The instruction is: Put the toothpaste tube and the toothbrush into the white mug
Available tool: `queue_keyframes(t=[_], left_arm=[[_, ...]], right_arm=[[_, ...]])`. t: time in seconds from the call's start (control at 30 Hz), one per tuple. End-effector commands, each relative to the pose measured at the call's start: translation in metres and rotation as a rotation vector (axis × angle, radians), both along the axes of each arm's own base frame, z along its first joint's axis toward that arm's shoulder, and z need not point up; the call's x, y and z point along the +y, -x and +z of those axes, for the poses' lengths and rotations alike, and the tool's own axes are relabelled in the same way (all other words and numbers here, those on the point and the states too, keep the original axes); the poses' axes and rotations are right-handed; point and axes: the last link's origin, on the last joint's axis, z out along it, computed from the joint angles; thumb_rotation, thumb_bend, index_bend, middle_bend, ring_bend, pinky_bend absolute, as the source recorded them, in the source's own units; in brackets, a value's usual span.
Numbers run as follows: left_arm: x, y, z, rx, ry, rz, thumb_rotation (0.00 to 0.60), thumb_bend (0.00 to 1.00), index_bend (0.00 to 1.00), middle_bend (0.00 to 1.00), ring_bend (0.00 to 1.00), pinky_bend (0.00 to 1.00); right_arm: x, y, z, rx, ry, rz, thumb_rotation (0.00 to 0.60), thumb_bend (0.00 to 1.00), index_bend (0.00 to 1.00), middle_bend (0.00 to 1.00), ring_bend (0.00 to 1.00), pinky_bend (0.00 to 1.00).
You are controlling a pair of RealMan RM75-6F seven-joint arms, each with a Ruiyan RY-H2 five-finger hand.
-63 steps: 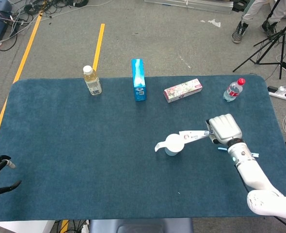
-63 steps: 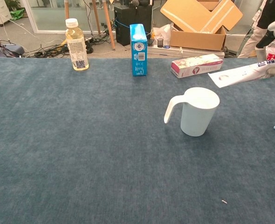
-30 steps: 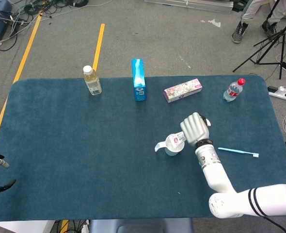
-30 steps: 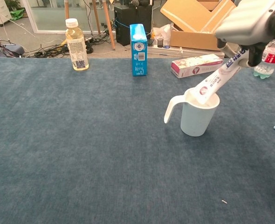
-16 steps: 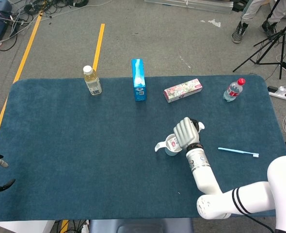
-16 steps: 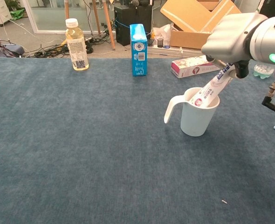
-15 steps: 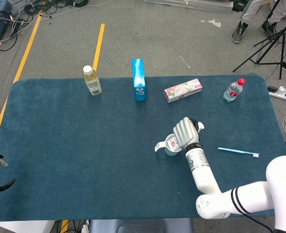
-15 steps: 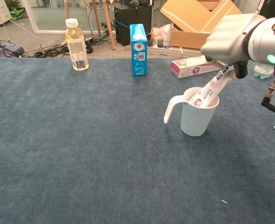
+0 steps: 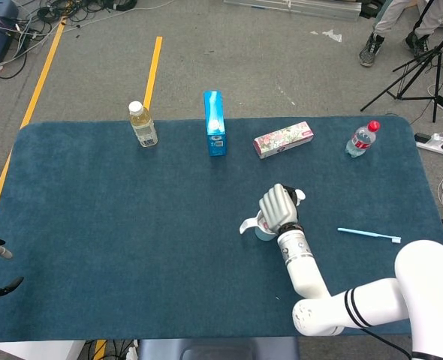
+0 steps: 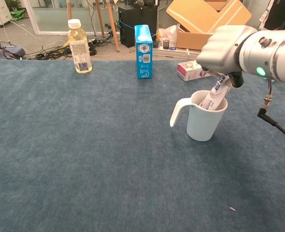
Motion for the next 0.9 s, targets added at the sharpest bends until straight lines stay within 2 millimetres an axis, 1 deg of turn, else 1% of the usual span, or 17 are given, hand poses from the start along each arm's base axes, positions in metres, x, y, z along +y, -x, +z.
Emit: queue_keyframes(t=[0.03, 0.53, 0.9], left_arm=[[0.0, 0.0, 0.0, 0.0, -0.001, 0.0, 0.6, 0.0, 0.47, 0.32, 0.33, 0.39], [0.0, -0.001, 0.002, -0.002, -0.005, -0.003, 0.6, 0.0, 0.47, 0.32, 0.33, 0.39], [-0.002, -0.001, 0.003, -0.005, -0.009, -0.004, 0.6, 0.0, 0.47, 0.32, 0.33, 0.39]], right_arm=[[0.001, -0.001, -0.002, -0.002, -0.006, 0.001, 0.6, 0.37, 0.69, 0.99, 1.0, 1.0], [0.004, -0.008, -0.021, -0.039, -0.049, 0.015, 0.6, 0.37, 0.69, 0.99, 1.0, 1.0], [0.005, -0.011, -0.027, -0.083, -0.068, 0.028, 0.6, 0.35, 0.49, 0.99, 1.0, 1.0]])
